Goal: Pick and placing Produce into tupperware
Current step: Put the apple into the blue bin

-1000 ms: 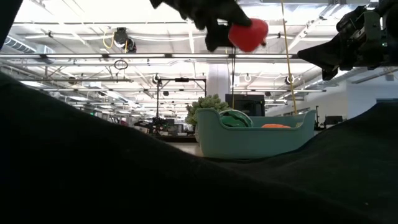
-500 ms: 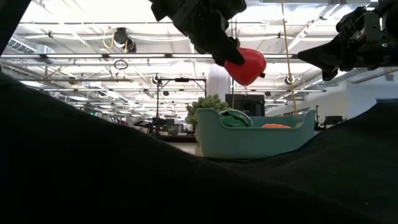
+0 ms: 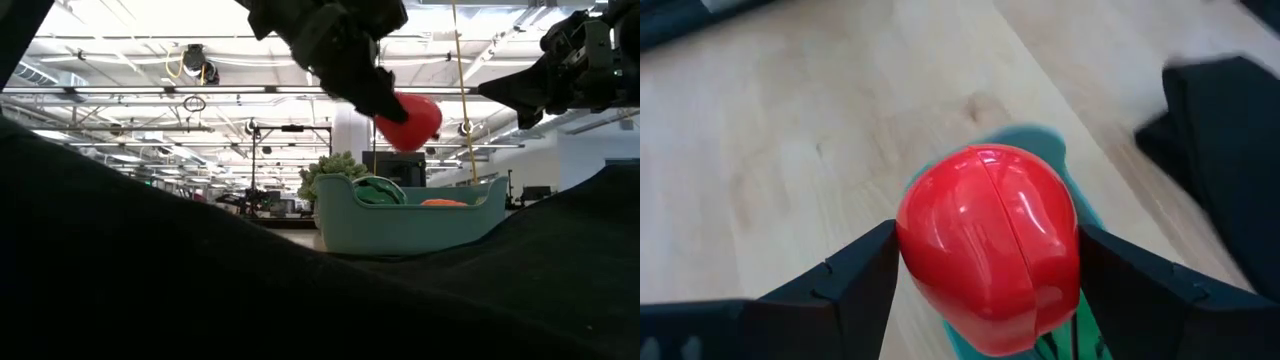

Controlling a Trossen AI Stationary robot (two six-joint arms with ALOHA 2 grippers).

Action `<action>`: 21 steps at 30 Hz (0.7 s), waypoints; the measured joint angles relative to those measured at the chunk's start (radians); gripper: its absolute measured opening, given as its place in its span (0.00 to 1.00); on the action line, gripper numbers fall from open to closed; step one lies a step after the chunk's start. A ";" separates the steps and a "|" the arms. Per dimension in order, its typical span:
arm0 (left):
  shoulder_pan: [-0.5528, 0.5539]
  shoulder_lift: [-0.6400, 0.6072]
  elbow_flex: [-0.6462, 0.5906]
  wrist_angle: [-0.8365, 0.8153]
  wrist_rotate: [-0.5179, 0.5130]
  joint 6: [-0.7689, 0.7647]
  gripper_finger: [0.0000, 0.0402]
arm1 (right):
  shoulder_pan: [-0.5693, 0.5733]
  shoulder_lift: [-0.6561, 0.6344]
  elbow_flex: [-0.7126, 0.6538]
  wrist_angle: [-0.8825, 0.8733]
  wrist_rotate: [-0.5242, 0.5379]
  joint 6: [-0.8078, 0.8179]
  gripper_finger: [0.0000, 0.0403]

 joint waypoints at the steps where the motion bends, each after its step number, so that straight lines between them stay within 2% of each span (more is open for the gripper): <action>1: 0.000 0.010 -0.001 0.002 0.000 -0.007 0.68 | 0.000 0.003 0.000 -0.002 0.000 0.002 0.00; 13: -0.025 0.063 -0.001 0.018 0.008 -0.002 0.68 | 0.000 0.022 0.000 -0.002 0.000 0.007 0.00; 21: -0.040 0.081 -0.001 0.003 0.002 0.059 0.68 | 0.000 0.023 0.000 0.001 0.000 0.007 0.00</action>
